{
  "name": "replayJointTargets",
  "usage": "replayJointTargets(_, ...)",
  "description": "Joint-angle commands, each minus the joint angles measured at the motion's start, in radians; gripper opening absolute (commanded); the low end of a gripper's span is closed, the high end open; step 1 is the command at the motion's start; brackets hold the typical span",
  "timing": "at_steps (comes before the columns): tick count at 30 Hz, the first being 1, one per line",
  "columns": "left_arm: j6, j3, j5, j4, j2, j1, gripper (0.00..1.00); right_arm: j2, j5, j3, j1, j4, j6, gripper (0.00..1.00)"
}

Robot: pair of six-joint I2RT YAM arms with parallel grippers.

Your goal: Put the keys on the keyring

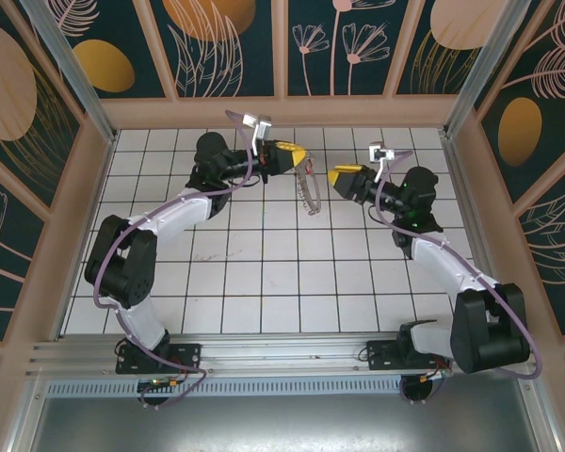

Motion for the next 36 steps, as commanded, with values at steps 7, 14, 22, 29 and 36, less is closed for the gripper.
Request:
replayJointTargets(7,-0.047,0.017,0.022,0.103,-0.029,-0.029,0.0,0.044,0.0,0.072,0.069,0.036,-0.049,0.49)
replayJointTargets(14,-0.049,0.034,0.033,0.097,-0.017,-0.042,0.0,0.061,-0.011,0.105,0.091,0.02,-0.065,0.48)
replayJointTargets(22,-0.054,0.042,0.03,0.1,-0.011,-0.047,0.0,0.068,-0.018,0.104,0.109,-0.001,-0.082,0.33)
replayJointTargets(29,-0.054,0.039,0.022,0.104,-0.022,-0.049,0.0,0.047,-0.02,0.086,0.112,-0.02,-0.094,0.13)
replayJointTargets(36,-0.06,0.024,-0.01,0.127,-0.036,-0.05,0.0,0.041,-0.03,0.089,0.136,-0.035,-0.106,0.0)
